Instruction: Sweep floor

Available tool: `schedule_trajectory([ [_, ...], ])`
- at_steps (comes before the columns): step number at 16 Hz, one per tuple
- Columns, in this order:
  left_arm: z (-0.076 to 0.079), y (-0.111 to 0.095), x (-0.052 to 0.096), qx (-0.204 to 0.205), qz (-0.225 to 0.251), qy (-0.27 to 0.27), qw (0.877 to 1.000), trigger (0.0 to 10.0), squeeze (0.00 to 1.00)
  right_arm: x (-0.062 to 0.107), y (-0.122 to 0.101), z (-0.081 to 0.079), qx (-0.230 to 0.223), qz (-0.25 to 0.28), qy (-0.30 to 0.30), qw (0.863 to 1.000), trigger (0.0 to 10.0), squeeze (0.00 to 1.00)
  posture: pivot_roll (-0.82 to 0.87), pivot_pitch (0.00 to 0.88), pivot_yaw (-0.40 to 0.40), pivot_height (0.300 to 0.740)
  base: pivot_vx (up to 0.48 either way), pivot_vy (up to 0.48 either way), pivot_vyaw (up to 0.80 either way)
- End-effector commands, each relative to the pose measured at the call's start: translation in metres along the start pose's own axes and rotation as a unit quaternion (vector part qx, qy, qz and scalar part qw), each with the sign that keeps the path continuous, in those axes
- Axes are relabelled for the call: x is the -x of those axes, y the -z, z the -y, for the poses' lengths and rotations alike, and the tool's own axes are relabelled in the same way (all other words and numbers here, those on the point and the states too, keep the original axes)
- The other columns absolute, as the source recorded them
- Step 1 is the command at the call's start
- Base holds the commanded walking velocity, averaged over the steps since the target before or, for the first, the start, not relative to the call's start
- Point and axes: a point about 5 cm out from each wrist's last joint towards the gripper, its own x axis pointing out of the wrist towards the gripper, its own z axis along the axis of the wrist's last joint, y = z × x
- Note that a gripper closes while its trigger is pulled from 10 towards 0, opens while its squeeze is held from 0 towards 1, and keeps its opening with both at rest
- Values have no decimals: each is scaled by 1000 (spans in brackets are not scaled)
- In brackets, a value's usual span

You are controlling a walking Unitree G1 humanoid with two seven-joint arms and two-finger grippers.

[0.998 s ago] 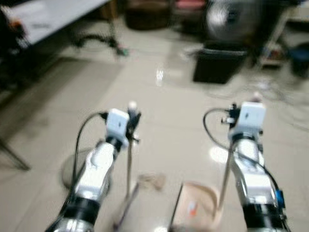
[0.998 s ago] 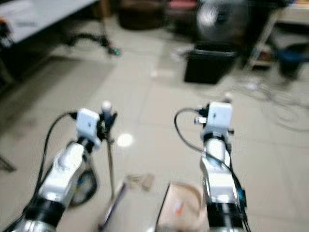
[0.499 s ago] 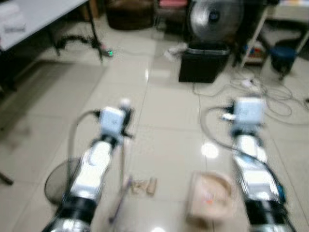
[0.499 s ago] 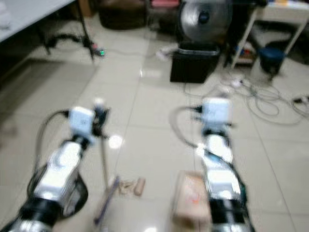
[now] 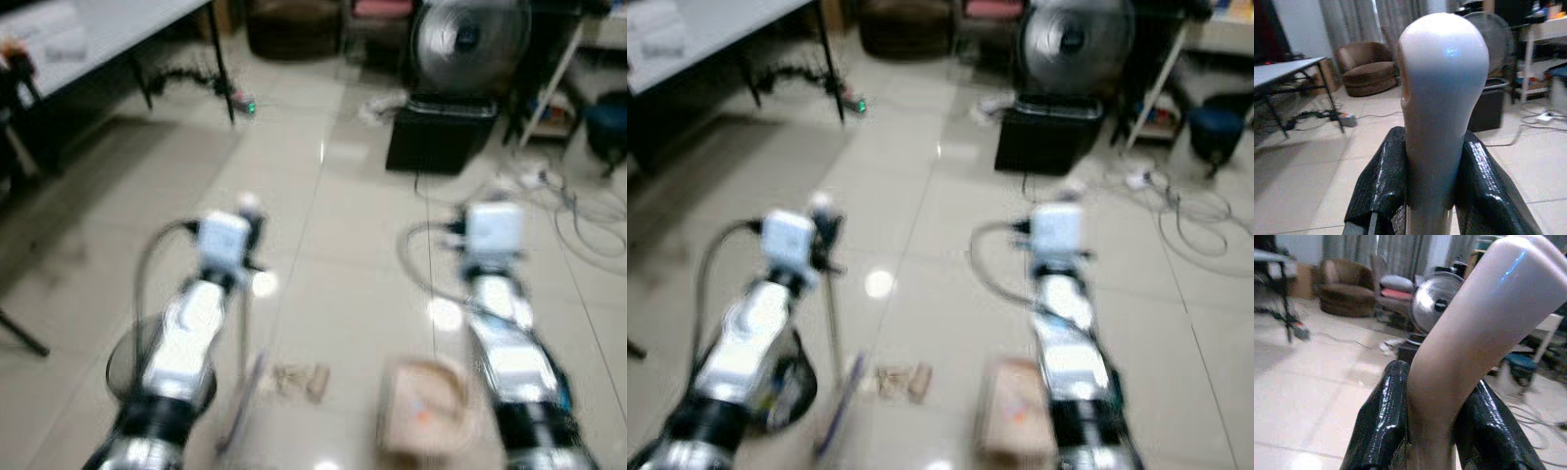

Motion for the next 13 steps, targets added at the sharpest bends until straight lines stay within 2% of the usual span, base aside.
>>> schedule_trajectory([
  [1, 4, -7, -5, -12, 12, 8, 1000, 10000, 0, -2, -3, 12, 5, 16, 19, 1000, 10000, 0, -69, 52, 33, 740, 315, 0, 0],
  [9, 6, -10, -9, -1, 12, 18, 1000, 10000, 0, -4, 1, 3, 19, 32, -3, 999, 10000, 0, -57, 155, 51, 740, 316, 0, 0],
  [12, 9, -12, -11, 4, 15, 23, 1000, 10000, 0, -7, 3, 5, 19, 27, 2, 999, 10000, 0, -61, 187, 50, 740, 350, 0, 708],
  [13, 11, -12, -12, 6, 15, 27, 999, 10000, 0, -8, 5, 7, 15, 29, 16, 999, 10000, 0, -63, 205, 48, 740, 364, 0, 0],
])
